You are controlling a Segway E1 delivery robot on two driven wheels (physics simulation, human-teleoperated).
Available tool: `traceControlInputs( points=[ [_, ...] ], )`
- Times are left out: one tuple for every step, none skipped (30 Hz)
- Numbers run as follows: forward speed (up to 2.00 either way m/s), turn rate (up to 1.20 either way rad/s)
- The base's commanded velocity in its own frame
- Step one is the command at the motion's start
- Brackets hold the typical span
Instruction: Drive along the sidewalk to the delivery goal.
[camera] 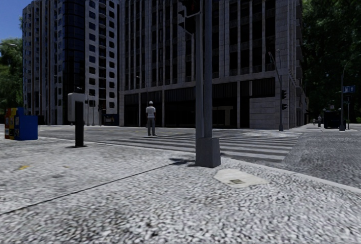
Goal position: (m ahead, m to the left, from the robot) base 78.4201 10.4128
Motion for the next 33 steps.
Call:
traceControlInputs(
  points=[
    [1.49, 0.00],
    [1.52, 0.00],
    [1.52, 0.00],
    [1.53, 0.00],
    [1.53, 0.00],
    [1.54, 0.00],
    [1.54, 0.07],
    [1.54, 0.07],
    [1.55, 0.23],
    [1.55, 0.34],
    [1.56, 0.41],
    [1.56, 0.51],
    [1.56, 0.51],
    [1.56, 0.54],
    [1.56, 0.56],
    [1.56, 0.57],
    [1.56, 0.57],
    [1.56, 0.57],
    [1.56, 0.57],
    [1.56, 0.57],
    [1.56, 0.57],
    [1.56, 0.57],
    [1.56, 0.57],
    [1.56, 0.57],
    [1.56, 0.57],
    [1.56, 0.57],
    [1.56, 0.57],
    [1.56, 0.57],
    [1.56, 0.57],
    [1.56, 0.57],
    [1.56, 0.57],
    [1.56, 0.57],
    [1.56, 0.57]
  ],
)
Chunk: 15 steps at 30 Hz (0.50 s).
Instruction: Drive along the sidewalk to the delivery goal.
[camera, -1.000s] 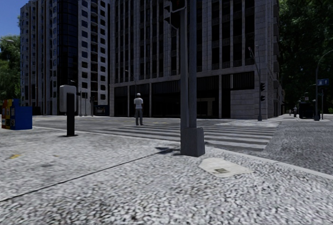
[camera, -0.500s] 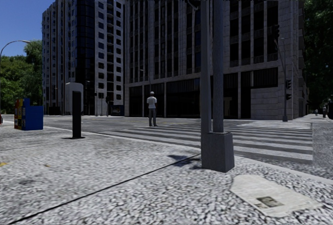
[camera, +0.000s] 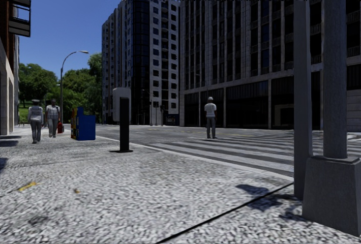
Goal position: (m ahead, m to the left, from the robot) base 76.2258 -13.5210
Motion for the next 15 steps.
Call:
traceControlInputs(
  points=[
    [1.65, 0.57],
    [2.00, 0.47],
    [2.00, 0.00],
    [2.00, 0.00],
    [2.00, 0.00],
    [2.00, 0.00],
    [2.00, 0.00],
    [2.00, 0.00],
    [2.00, 0.00],
    [2.00, 0.00],
    [2.00, 0.00],
    [2.00, 0.00],
    [2.00, -0.14],
    [2.00, -0.26],
    [2.00, -0.26]
  ],
)
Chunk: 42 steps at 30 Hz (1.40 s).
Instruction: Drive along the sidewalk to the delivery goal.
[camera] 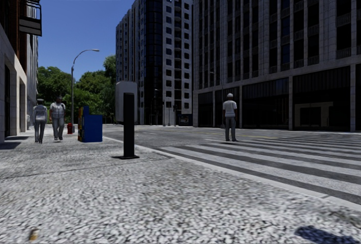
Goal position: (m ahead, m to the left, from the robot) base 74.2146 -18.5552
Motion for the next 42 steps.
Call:
traceControlInputs(
  points=[
    [2.00, -0.35],
    [2.00, -0.41],
    [2.00, -0.43],
    [2.00, -0.44],
    [2.00, -0.44],
    [2.00, -0.44],
    [2.00, -0.44],
    [2.00, -0.44],
    [2.00, -0.45],
    [2.00, -0.50],
    [2.00, -0.50],
    [2.00, -0.59],
    [2.00, -0.61],
    [2.00, -0.61],
    [1.99, -0.62],
    [1.98, -0.62],
    [1.92, -0.62],
    [1.83, -0.62],
    [1.83, -0.62],
    [1.79, -0.62],
    [1.78, -0.62],
    [1.77, -0.62],
    [1.77, -0.62],
    [1.76, -0.62],
    [1.76, -0.62],
    [1.76, -0.62],
    [1.76, -0.62],
    [1.74, -0.62],
    [1.70, -0.62],
    [1.66, -0.62],
    [1.64, -0.62],
    [1.64, -0.62],
    [1.62, -0.62],
    [1.61, -0.62],
    [1.60, -0.62],
    [1.58, -0.62],
    [1.52, -0.62],
    [1.52, -0.62],
    [1.49, -0.62],
    [1.47, -0.62],
    [1.47, -0.62],
    [1.47, -0.62]
  ],
)
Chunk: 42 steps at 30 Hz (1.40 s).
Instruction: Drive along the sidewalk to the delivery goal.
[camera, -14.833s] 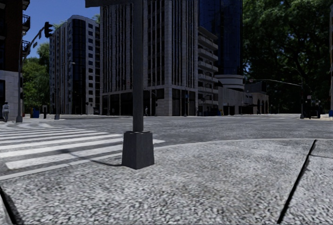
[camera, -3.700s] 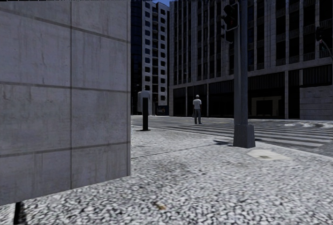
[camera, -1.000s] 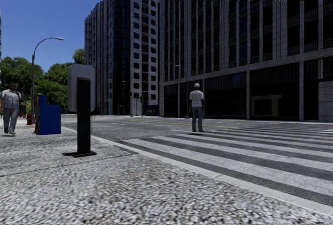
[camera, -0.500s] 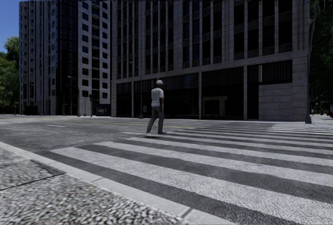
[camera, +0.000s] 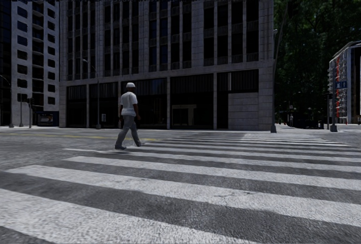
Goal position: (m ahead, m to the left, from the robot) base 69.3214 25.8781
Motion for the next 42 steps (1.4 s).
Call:
traceControlInputs(
  points=[
    [1.47, -0.62],
    [1.47, -0.62],
    [1.47, -0.62],
    [1.47, -0.62],
    [1.47, 0.00],
    [1.47, 0.00],
    [1.47, 0.00],
    [1.47, 0.00],
    [1.47, 0.00],
    [1.47, 0.00],
    [1.47, 0.00],
    [1.47, 0.00],
    [1.47, 0.00],
    [1.47, 0.00],
    [1.47, 0.00],
    [1.47, 0.00],
    [1.47, 0.00],
    [1.47, 0.00],
    [1.47, 0.00],
    [1.47, 0.00],
    [1.47, 0.00],
    [1.47, 0.00],
    [1.47, 0.00],
    [1.47, 0.00],
    [1.47, 0.00],
    [1.47, 0.00],
    [1.47, 0.00],
    [1.47, 0.00],
    [1.47, 0.00],
    [1.47, 0.00],
    [1.47, 0.00],
    [1.47, 0.00],
    [1.47, 0.00],
    [1.47, 0.00],
    [1.47, 0.00],
    [1.47, 0.00],
    [1.47, 0.00],
    [1.47, 0.00],
    [1.47, 0.00],
    [1.47, 0.00],
    [1.47, 0.00],
    [1.47, 0.00]
  ],
)
